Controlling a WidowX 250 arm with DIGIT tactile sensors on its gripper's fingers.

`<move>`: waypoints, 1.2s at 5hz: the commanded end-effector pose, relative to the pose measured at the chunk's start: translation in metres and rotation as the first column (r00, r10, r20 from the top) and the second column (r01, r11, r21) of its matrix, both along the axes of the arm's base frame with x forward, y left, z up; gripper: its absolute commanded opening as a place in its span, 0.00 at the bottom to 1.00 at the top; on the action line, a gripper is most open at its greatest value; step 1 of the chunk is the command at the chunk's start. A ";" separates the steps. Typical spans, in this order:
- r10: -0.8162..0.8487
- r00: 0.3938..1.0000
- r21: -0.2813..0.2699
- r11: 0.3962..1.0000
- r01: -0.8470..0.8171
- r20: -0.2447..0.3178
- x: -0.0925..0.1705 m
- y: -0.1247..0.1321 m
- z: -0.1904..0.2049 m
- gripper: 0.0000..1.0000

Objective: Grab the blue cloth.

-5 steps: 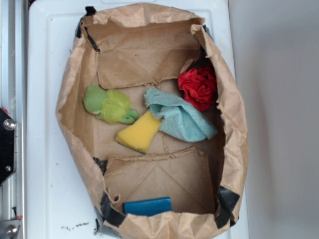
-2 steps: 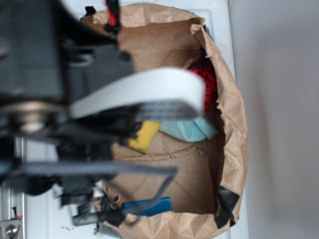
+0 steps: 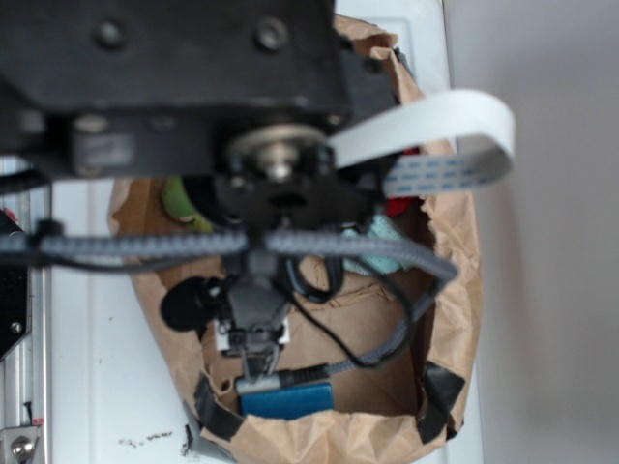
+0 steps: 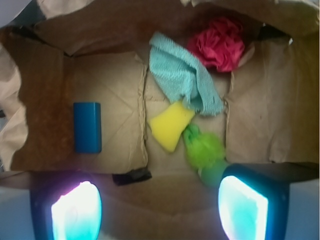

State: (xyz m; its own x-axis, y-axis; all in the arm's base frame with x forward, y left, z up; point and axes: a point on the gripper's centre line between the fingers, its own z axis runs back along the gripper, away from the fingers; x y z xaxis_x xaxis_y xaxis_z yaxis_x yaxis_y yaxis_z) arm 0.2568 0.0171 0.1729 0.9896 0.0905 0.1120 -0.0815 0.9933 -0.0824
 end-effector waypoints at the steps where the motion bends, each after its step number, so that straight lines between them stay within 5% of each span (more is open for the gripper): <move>1: -0.073 0.988 -0.028 0.997 0.078 0.138 0.015 0.004 0.009 1.00; 2: -0.103 0.984 -0.016 0.994 0.106 0.146 0.025 0.001 -0.003 1.00; 4: -0.103 0.992 0.063 0.993 0.098 0.075 0.030 0.012 -0.037 1.00; 6: -0.103 0.992 0.063 0.993 0.098 0.075 0.030 0.012 -0.037 1.00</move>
